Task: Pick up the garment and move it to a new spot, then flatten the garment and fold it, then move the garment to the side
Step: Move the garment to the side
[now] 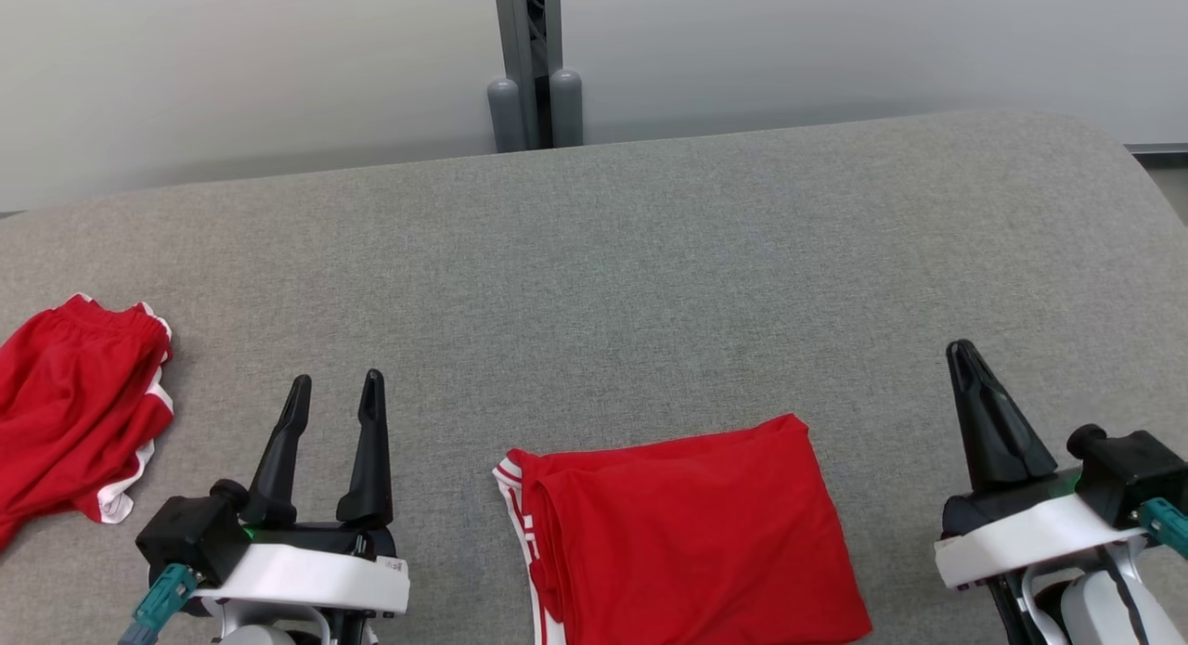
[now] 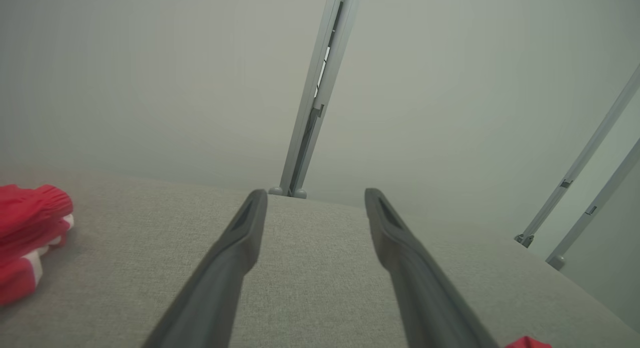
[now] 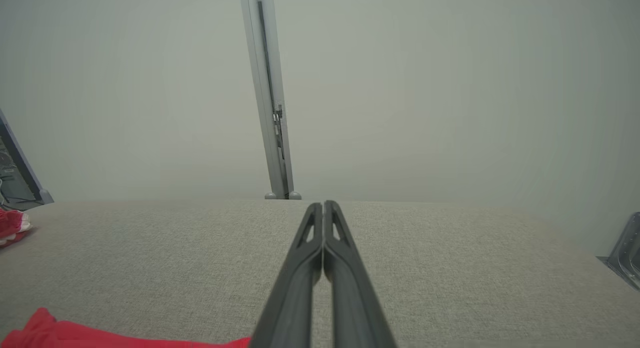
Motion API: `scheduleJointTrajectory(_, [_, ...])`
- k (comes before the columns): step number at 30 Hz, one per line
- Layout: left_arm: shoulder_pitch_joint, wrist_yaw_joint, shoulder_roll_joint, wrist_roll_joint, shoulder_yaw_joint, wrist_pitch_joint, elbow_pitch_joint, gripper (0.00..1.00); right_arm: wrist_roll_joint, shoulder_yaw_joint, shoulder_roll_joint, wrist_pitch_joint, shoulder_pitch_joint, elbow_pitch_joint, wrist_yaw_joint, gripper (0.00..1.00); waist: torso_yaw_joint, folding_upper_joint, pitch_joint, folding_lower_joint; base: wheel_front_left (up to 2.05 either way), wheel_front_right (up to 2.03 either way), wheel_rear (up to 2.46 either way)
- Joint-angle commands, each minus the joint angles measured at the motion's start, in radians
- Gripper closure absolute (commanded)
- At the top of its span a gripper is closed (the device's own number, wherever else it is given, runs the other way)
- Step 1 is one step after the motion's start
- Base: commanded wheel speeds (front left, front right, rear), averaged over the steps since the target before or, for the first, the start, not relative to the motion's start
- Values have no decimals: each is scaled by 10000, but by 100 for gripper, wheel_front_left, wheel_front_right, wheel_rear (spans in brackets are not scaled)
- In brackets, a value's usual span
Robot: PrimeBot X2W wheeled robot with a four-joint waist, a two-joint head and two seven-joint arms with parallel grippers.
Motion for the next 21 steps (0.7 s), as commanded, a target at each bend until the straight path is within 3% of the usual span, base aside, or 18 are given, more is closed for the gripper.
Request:
scheduleJointTrajectory(1, [-32, 52, 36, 17, 44, -35, 2, 0, 35, -42, -14, -6, 91, 84, 3, 81, 12, 0, 0, 0, 0, 0, 0])
scheduleJointTrajectory(2, [-33, 41, 36, 32, 60, -35, 30, 0, -32, -50, 2, -7, 68, 132, 3, 22, 16, 0, -3, 0, 0, 0, 0])
scheduleJointTrajectory(3, [-37, 28, 36, 45, 72, -35, 45, 0, -2, -74, 67, -7, 70, 167, 3, 0, 20, 0, -11, 0, 0, 0, 0])
scheduleJointTrajectory(10, [-22, -69, 36, 58, 151, -36, 86, 0, 431, 185, 8, -8, 74, 393, 3, 0, 29, 0, -72, 0, 0, 0, 0])
scheduleJointTrajectory(21, [-183, -105, 38, 146, 30, -36, 86, 0, 4269, 2665, -1156, 1821, 204, 1354, 4, 0, 198, 0, 267, 0, 0, 0, 0])
